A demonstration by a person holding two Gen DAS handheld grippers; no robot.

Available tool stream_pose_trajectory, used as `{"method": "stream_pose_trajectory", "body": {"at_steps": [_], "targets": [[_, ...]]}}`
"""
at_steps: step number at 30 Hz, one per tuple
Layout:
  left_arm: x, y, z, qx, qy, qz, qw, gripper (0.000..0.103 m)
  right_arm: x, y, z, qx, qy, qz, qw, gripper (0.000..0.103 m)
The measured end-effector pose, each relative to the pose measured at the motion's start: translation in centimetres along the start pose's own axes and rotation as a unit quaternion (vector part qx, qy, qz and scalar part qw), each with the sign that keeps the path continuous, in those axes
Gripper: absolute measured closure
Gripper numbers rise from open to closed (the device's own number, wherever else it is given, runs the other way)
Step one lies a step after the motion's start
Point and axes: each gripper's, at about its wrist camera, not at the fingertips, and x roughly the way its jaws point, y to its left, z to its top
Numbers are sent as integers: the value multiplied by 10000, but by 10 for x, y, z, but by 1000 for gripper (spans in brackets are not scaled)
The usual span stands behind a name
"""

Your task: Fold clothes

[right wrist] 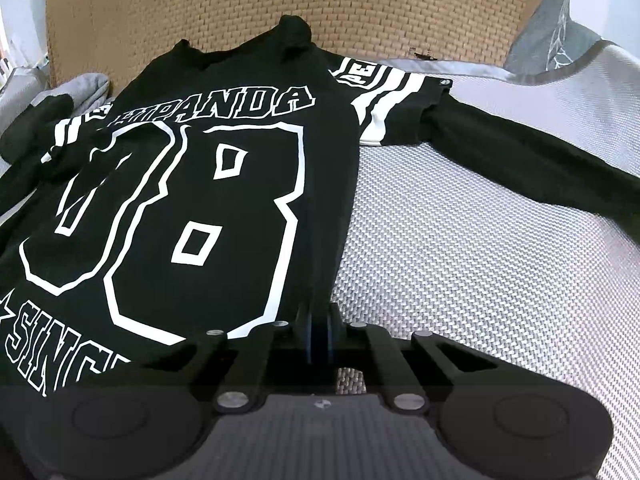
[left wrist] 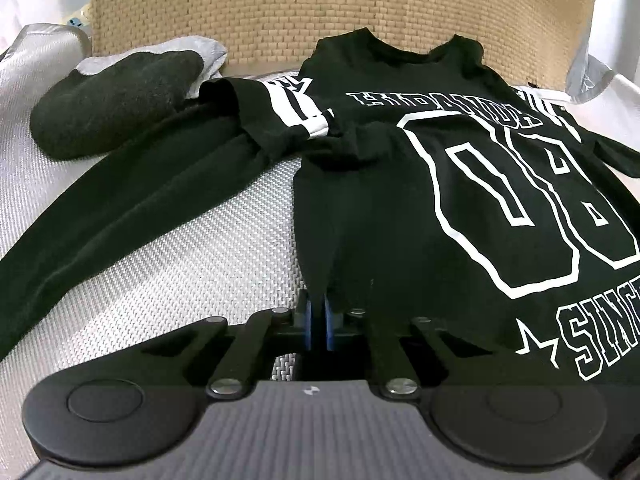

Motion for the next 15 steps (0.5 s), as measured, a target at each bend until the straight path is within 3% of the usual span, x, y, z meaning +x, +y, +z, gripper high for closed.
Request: {"method": "stream_pose_trajectory", "body": {"at_steps": [5,7,9,12,15], "targets": [[-1,2,1,-92,-29,23,10000,92,-1,-2,0,68,-23,51,10000,95],[-7,3,2,-229,-126,101,9996,70,-4,-5,2,77,-55,42,9999,84],[-16,4,4,-385,-347,169,9985,61,-15,-14,6,239,-268,15,9994,80],[-28,-4,11,-440,-642,141,9969,60,-33,-40,16,616,-778,-171,9949,65],[-33,-29,20,-353,-819,47,9960,45,-44,-79,26,1198,-1126,-613,9845,64]]}}
